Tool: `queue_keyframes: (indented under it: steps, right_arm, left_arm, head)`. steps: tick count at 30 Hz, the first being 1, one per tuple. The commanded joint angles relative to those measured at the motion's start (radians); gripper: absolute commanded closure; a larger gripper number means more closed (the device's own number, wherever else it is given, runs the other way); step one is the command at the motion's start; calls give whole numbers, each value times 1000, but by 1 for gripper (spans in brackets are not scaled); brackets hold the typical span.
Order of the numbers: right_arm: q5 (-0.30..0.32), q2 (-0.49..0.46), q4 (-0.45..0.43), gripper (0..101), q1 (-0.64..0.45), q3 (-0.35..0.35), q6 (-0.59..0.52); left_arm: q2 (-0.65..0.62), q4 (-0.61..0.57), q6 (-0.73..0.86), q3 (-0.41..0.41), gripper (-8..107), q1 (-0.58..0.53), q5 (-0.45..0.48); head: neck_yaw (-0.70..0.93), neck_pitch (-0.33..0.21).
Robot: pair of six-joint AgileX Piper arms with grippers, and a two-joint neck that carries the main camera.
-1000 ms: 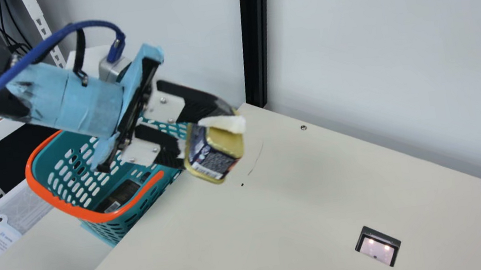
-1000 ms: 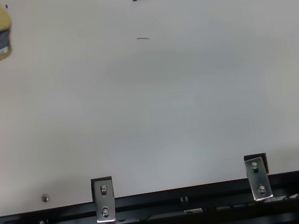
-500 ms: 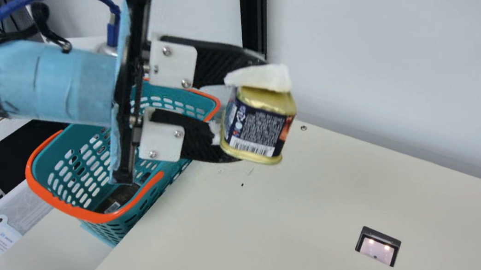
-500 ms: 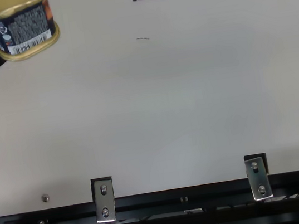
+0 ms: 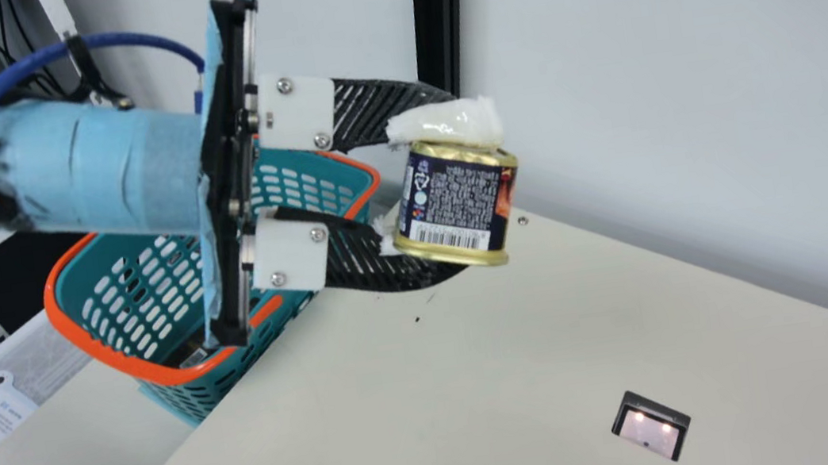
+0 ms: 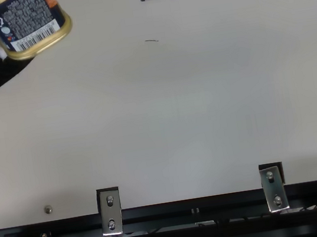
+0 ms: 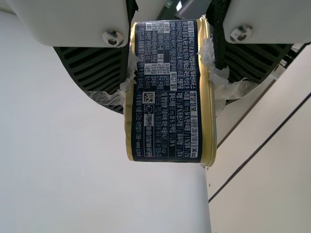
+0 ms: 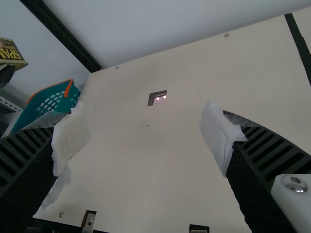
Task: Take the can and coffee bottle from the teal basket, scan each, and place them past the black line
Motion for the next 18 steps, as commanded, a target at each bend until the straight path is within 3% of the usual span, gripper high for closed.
queue_keyframes:
  steps: [1,18]
  right_arm:
    - [0,0,0,0,0,0,0]
    - [0,0,0,0,0,0,0]
  left_arm:
    - [-26,-34,-11,13,89,0,1]
    - [-53,-37,-24,13,89,8,2]
  head:
    - [16,-32]
    - [16,-32]
